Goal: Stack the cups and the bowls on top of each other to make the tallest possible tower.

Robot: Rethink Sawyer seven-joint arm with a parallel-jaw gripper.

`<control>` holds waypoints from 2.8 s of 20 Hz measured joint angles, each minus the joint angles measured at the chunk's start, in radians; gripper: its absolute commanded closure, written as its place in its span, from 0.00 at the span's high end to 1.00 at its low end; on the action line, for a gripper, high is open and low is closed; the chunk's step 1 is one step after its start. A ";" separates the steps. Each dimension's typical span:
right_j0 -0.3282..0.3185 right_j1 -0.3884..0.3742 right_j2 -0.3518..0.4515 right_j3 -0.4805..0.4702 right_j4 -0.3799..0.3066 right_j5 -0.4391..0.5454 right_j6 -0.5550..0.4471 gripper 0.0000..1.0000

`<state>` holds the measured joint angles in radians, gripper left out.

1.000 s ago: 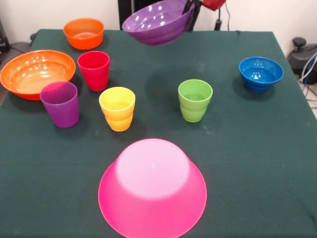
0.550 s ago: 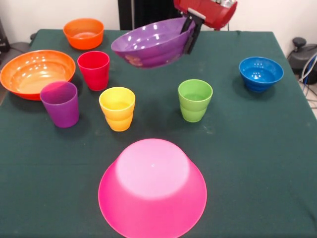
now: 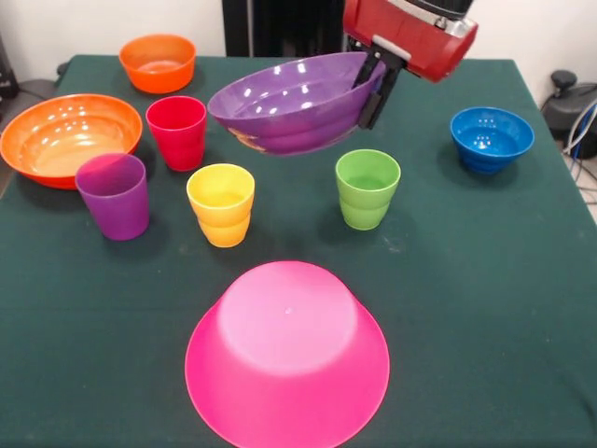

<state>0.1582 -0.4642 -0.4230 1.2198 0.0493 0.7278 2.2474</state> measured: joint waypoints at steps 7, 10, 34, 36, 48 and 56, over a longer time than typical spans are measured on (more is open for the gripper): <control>-0.007 0.101 -0.025 -0.210 0.011 0.089 0.000 0.00; -0.020 0.173 -0.036 -0.332 0.021 0.111 0.000 0.00; -0.022 0.467 -0.162 -0.612 0.089 0.112 0.039 0.00; -0.023 0.469 -0.172 -0.613 0.089 0.112 0.046 0.00; -0.023 0.510 -0.230 -0.627 0.102 0.113 0.075 0.00; -0.027 0.562 -0.268 -0.694 0.125 0.113 0.075 0.00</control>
<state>0.1314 0.0982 -0.6913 0.5258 0.1746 0.8409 2.3220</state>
